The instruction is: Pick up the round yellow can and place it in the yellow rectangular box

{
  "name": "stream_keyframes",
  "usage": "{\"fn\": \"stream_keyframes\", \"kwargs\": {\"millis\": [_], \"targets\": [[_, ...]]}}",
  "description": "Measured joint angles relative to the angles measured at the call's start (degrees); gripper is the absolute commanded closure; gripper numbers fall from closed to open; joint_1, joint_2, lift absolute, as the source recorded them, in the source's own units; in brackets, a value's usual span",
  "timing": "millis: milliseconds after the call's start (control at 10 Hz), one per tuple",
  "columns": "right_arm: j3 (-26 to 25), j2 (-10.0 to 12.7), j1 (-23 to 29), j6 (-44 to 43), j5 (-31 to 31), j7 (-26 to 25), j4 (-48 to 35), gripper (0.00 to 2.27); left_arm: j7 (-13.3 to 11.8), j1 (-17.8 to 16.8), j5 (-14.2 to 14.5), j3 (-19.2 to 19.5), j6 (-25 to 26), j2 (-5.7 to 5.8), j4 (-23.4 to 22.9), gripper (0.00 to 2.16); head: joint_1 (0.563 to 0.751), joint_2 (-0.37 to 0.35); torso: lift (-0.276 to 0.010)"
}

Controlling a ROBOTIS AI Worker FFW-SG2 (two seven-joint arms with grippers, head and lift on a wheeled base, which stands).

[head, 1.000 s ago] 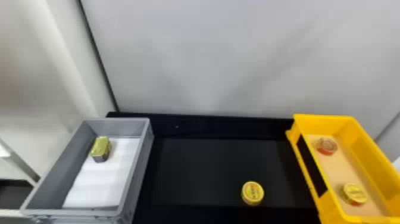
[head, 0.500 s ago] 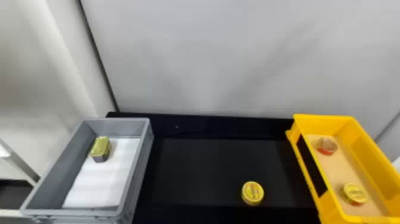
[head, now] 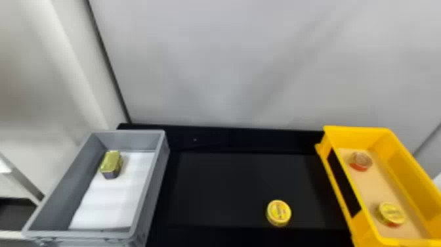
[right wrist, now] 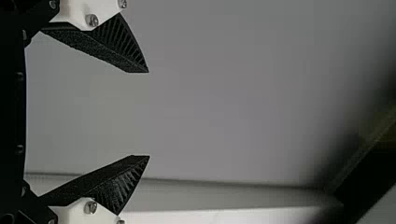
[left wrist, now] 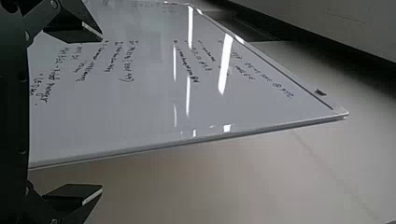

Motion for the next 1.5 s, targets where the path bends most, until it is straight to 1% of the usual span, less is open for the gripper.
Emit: {"fn": "stream_keyframes", "kwargs": {"millis": [100,300,700,1000,1300,1500], "targets": [[4.09,-0.06,-0.71,1.74,1.75,0.67,0.1,0.15,0.01,-0.03,-0.06,-0.21,0.18,0.0,0.02,0.14,0.694,0.014,-0.068],[11.04,0.09,-0.48,3.73,3.64,1.28,1.22,0.15,0.03,-0.03,-0.12,-0.28,0.4,0.0,0.08,0.14,0.694,0.014,-0.068],[19.43,0.31,2.66,5.71,2.37,2.49,3.65,0.15,-0.01,0.03,-0.11,-0.2,0.7,0.0,0.29,0.14,0.694,0.014,-0.068],[23.71,0.35,6.1,5.32,1.41,7.12,5.84,0.15,-0.02,0.03,-0.1,-0.06,0.91,0.0,0.44,0.14,0.694,0.014,-0.068],[25.03,0.31,9.97,2.47,2.0,12.16,8.5,0.15,-0.02,0.12,-0.2,0.16,1.19,0.0,0.44,0.14,0.694,0.014,-0.068],[25.78,0.31,13.48,1.27,2.58,12.98,10.1,0.15,-0.05,0.28,-0.2,0.48,1.32,0.0,0.44,0.14,0.694,0.014,-0.068]]}}
